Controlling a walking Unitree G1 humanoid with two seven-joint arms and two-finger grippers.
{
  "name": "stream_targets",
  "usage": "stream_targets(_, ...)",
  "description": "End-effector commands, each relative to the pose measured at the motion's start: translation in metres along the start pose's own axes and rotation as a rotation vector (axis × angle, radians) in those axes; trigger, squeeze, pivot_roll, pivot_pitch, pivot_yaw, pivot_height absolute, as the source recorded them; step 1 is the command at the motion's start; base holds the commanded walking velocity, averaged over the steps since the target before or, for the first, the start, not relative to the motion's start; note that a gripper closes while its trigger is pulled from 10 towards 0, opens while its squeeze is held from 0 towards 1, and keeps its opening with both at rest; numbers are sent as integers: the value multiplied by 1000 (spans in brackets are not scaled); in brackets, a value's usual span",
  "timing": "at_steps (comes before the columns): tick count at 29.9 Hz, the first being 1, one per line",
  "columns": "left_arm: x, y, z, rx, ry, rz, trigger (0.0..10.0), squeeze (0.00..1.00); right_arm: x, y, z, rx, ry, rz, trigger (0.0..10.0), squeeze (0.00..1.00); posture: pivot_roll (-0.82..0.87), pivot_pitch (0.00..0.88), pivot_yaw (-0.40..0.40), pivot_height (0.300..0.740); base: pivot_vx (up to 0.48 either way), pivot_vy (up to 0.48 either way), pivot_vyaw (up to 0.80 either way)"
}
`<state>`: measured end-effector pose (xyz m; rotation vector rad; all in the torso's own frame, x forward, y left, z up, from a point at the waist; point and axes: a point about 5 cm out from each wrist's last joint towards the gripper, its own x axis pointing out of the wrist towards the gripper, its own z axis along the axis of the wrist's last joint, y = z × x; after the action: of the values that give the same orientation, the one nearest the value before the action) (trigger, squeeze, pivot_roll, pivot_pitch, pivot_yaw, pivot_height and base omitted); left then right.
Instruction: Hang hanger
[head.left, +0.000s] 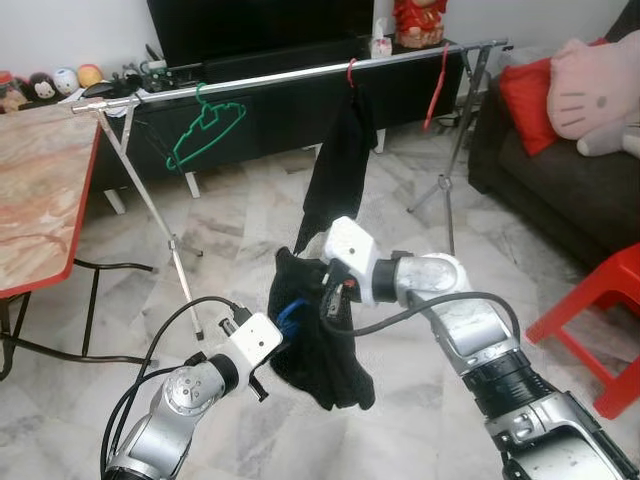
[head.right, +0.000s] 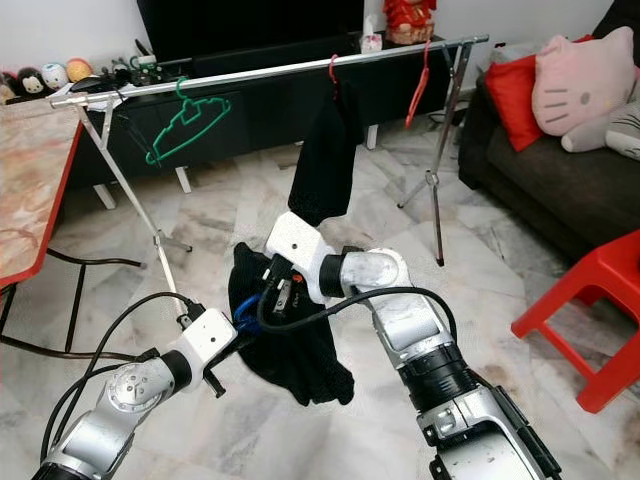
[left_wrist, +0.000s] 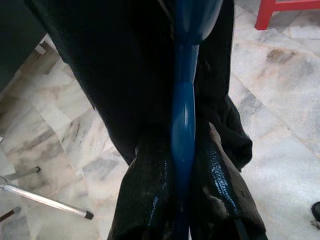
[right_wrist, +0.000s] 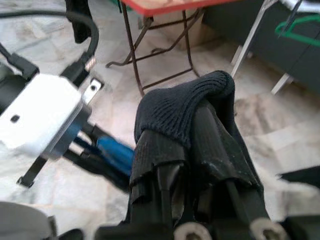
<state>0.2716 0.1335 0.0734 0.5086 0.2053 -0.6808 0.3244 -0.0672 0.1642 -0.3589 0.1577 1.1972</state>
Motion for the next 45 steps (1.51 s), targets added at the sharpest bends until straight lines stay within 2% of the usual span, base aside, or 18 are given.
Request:
stream_targets(1,0,3,2,12,-7,4,10000,0,-3,0,8,-21,-14,2,10000,0,-100,0,40,740,0,0,0)
stream_targets(4,-2,3,1,12,-6,-2,10000,0,-10,-12,-1,-12,40,-102,10000,0,-102,0,38,740,0,0,0)
stream_targets(5,-3,3,1,11,-4,-6,10000,0,-12,-20,-7,7,63,-159,10000,0,-102,0,38,740,0,0,0)
stream_targets(6,-4,2,0,8,0,-17,10000,0,-18,-34,-20,51,114,-275,10000,0,-106,0,37,740,0,0,0)
stream_targets(7,-4,2,0,8,0,-17,10000,0,-18,-34,-20,51,114,-275,10000,0,-106,0,37,740,0,0,0)
stream_targets(9,-6,1,-2,11,6,-32,10000,0,-28,-48,-41,73,209,-428,10000,0,-103,0,37,740,0,0,0)
stream_targets(10,-8,0,-2,11,9,-48,10000,0,-34,-53,-51,86,246,-489,10000,0,-101,0,37,740,0,0,0)
stream_targets(13,-10,0,-3,9,12,-58,10000,0,-38,-56,-59,95,274,-537,10000,0,-99,0,38,740,0,0,0)
stream_targets(17,-11,-1,-3,9,16,-62,10000,0,-39,-55,-64,80,307,-541,10000,0,-99,0,38,740,0,0,0)
stream_targets(19,-12,0,-4,10,19,-57,10000,0,-35,-48,-67,108,306,-487,10000,0,-98,0,41,740,0,0,0)
stream_targets(23,-12,0,-5,10,20,-57,10000,0,-34,-48,-68,109,306,-489,10000,0,-97,0,41,740,0,0,0)
stream_targets(24,-8,0,2,5,-16,-52,10000,0,-21,-33,-65,103,274,-355,10000,0,-100,0,42,740,0,0,0)
stream_targets(26,-6,-1,7,-10,-50,-53,10000,0,-14,-27,-64,92,252,-292,10000,0,-101,0,43,740,0,0,0)
stream_targets(35,-9,5,8,-23,-61,-22,10000,0,-14,-26,-65,75,262,-269,10000,0,-101,0,39,740,0,0,0)
stream_targets(39,-12,10,8,-43,-81,4,10000,0,-13,-22,-63,62,257,-204,10000,0,-97,0,38,740,0,0,0)
stream_targets(41,-13,9,10,-54,-101,-8,10000,0,-13,-21,-62,56,255,-186,10000,0,-97,0,38,740,0,0,0)
stream_targets(45,-17,5,13,-35,-116,-78,10000,0,-20,-27,-61,-14,279,-168,10000,0,-98,0,40,740,0,0,0)
